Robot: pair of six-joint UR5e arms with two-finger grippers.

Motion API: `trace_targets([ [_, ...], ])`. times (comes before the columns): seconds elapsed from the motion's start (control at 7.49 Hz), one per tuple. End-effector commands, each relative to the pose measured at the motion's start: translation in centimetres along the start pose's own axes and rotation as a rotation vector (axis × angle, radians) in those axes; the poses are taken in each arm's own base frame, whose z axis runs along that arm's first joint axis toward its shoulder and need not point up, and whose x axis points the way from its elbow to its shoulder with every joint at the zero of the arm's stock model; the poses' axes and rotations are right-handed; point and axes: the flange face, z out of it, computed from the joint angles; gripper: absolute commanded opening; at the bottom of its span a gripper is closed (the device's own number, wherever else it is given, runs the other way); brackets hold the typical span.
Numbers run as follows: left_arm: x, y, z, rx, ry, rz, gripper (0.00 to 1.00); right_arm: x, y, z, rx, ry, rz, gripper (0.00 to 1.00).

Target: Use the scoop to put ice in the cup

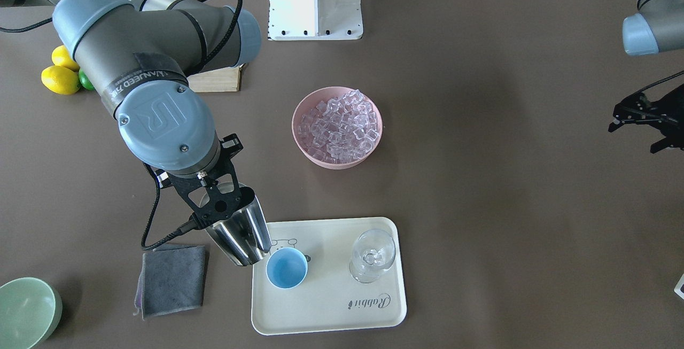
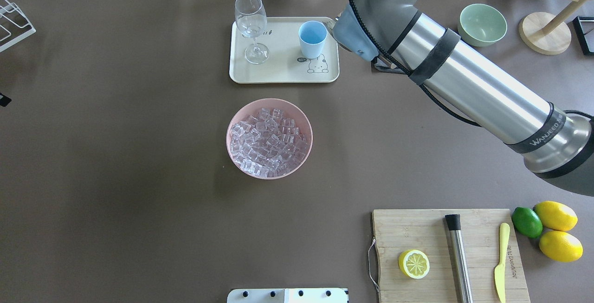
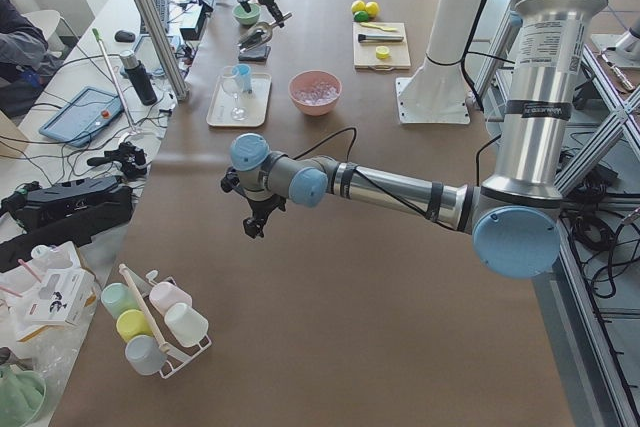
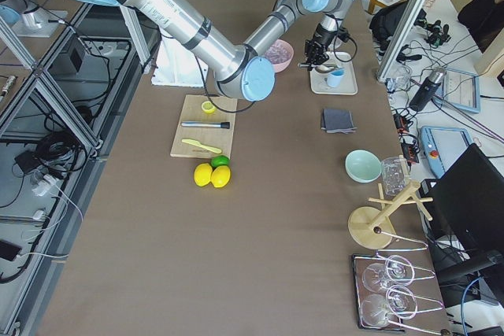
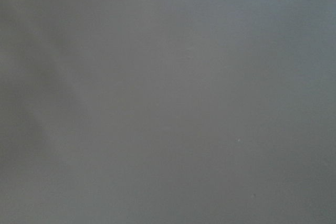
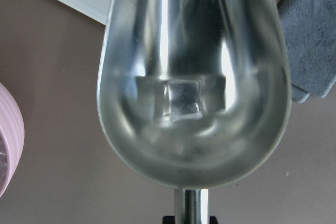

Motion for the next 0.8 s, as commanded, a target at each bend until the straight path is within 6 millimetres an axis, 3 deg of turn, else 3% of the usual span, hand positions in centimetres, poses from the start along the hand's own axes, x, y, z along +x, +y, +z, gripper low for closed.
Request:
trace_targets([
  [0.0, -8.5, 6.9, -6.4, -0.001, -0.012, -0.395, 0.98, -2.0, -0.2, -0.7, -0.148, 0.018, -0.004, 0.00],
  [0.13, -10.6, 10.6, -8.0, 0.021, -0.021, -0.477, 0.98, -2.4, -1.1, -1.1, -0.173, 0.020, 0.002, 0.00],
  [0.27, -11.6, 12.8, -8.6, 0.031, -0.024, -0.520, 0.98, -2.6, -2.1, -1.1, -0.196, 0.019, 0.002, 0.00],
  [0.53, -12.3, 14.1, -7.8, 0.016, -0.015, -0.599, 0.98, -3.5, -3.9, -2.3, -0.227, 0.031, 0.006, 0.00],
  [0.67, -12.5, 14.2, -7.9, 0.024, -0.014, -0.727, 0.98, -4.2, -4.7, -3.2, -0.237, 0.033, 0.012, 0.00],
])
